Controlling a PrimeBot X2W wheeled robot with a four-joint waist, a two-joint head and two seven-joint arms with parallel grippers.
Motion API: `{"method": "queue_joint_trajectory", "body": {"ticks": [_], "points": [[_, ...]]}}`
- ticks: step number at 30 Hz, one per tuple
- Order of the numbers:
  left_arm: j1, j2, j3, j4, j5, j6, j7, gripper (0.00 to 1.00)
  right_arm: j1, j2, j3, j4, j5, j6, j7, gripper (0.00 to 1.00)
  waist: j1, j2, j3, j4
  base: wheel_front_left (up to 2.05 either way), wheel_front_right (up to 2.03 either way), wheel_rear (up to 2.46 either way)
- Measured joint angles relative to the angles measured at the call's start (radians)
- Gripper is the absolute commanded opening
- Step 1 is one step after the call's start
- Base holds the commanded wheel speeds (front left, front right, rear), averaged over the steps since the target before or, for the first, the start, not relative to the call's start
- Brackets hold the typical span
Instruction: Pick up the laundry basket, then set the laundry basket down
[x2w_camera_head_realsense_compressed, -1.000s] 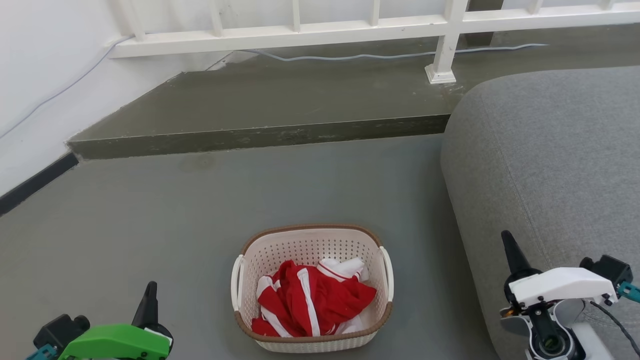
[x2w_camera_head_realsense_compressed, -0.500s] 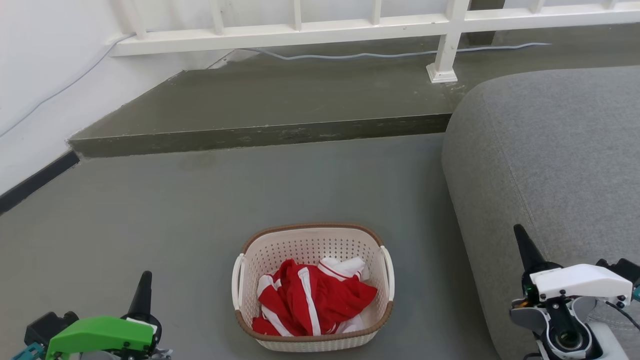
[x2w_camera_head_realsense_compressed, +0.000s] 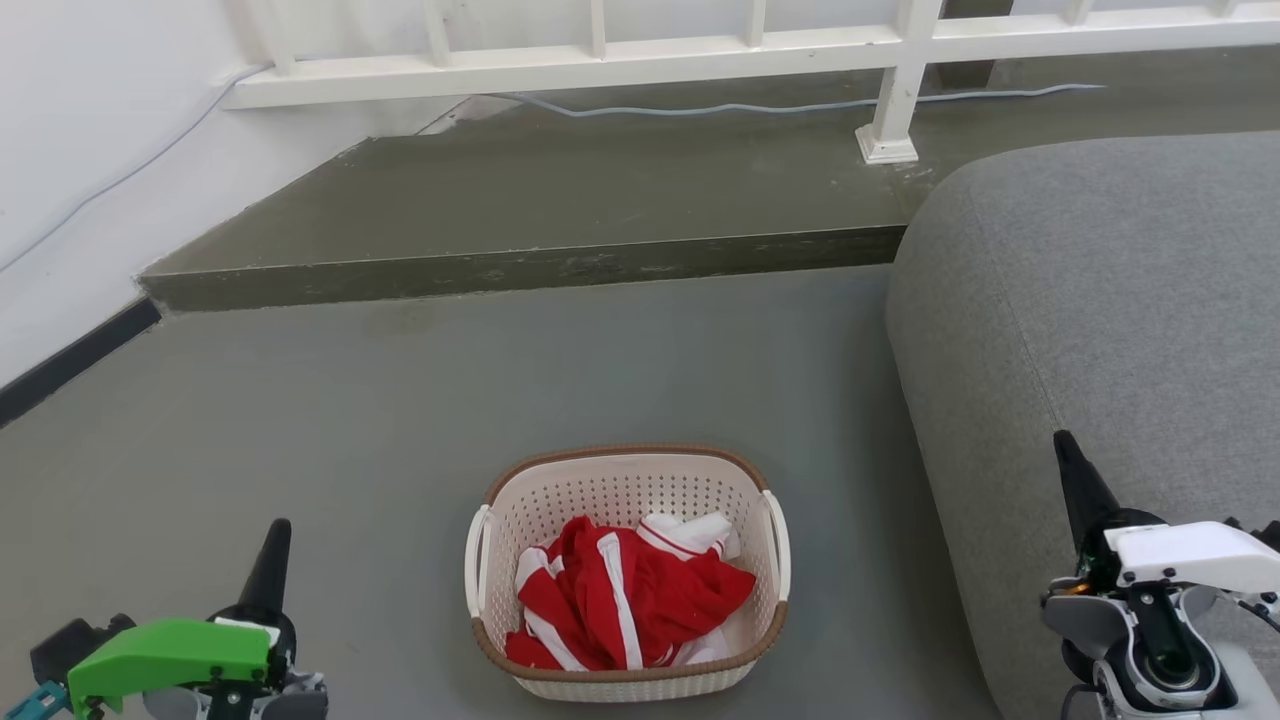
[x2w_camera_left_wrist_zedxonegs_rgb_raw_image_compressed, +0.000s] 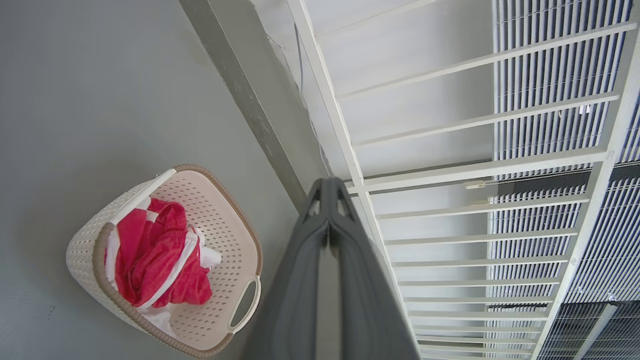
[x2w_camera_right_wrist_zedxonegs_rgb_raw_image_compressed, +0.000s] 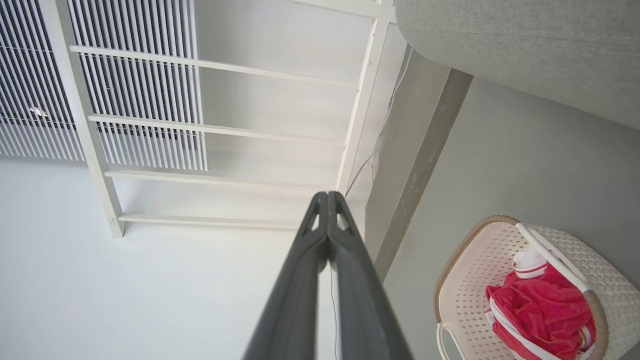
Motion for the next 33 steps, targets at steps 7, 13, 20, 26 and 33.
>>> {"method": "queue_joint_trajectory", "body": {"ticks": [7, 13, 20, 26, 33], "points": [[-0.015, -0.001, 0.019, 0.001, -0.093, -0.010, 0.021, 0.00, -0.006, 0.002, -0.035, -0.002, 0.088, 0.019, 0.026, 0.00, 0.0000, 0.0000, 0.002, 0.002, 0.00, 0.00, 0.00], [-0.028, -0.003, 0.039, 0.002, -0.159, -0.024, 0.039, 0.00, -0.020, 0.004, -0.060, -0.005, 0.152, 0.031, 0.043, 0.00, 0.0000, 0.0000, 0.003, 0.003, 0.00, 0.00, 0.00], [-0.043, -0.005, 0.050, 0.002, -0.212, -0.032, 0.057, 0.00, -0.020, 0.005, -0.081, -0.006, 0.205, 0.039, 0.053, 0.00, 0.0000, 0.0000, 0.004, 0.004, 0.00, 0.00, 0.00], [-0.043, -0.006, 0.051, 0.002, -0.212, -0.032, 0.057, 0.00, -0.020, 0.005, -0.082, -0.006, 0.205, 0.039, 0.053, 0.00, 0.0000, 0.0000, 0.004, 0.004, 0.00, 0.00, 0.00], [-0.043, -0.006, 0.051, 0.002, -0.212, -0.032, 0.057, 0.00, -0.020, 0.005, -0.082, -0.006, 0.205, 0.041, 0.053, 0.00, 0.0000, 0.0000, 0.004, 0.004, 0.00, 0.00, 0.00]]}}
